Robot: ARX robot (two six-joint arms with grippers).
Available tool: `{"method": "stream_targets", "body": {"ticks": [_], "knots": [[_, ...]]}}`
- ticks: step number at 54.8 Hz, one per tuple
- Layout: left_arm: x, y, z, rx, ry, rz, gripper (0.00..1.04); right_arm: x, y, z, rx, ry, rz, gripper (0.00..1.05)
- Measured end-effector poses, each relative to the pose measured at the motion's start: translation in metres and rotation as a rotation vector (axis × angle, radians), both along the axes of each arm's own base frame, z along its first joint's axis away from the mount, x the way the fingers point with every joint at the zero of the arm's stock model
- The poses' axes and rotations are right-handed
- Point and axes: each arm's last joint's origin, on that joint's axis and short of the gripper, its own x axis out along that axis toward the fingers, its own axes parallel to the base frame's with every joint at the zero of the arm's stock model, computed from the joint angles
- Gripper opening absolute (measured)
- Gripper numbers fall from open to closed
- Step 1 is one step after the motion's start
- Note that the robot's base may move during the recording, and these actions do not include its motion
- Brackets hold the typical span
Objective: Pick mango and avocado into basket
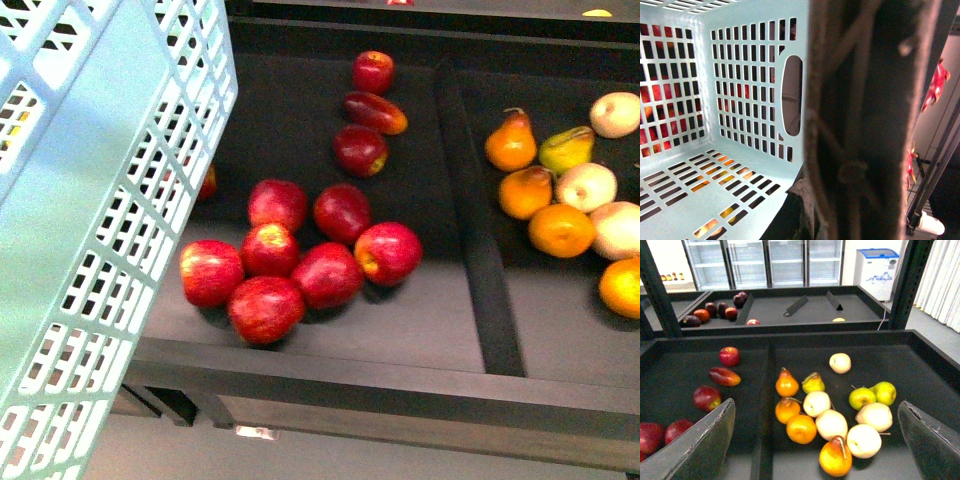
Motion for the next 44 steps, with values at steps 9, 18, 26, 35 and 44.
{"method": "stream_targets", "body": {"ticks": [9,18,26,35,44], "knots": [[-0.0002,0.0001,0.0000,0.002,-0.001,0.003,0.04,0.0000,0.0000,0.0000,0.000,0.000,-0.002,0.96],[-0.0003,0.0001,0.0000,0.002,-0.001,0.002,0.04,0.0000,0.0000,0.0000,0.000,0.000,-0.002,0.96],[0.0001,0.0000,-0.0002,0.002,0.001,0.001,0.04,-0.0001,0.0000,0.0001,0.000,-0.001,0.001,0.96],[0.0003,0.0000,-0.0003,0.002,0.001,-0.001,0.04,0.0000,-0.0001,0.0000,0.000,0.000,-0.003,0.96],[-0.0002,0.0002,0.0000,0.002,-0.001,0.002,0.04,0.0000,-0.0001,0.0000,0.000,0.000,-0.002,0.96]]}}
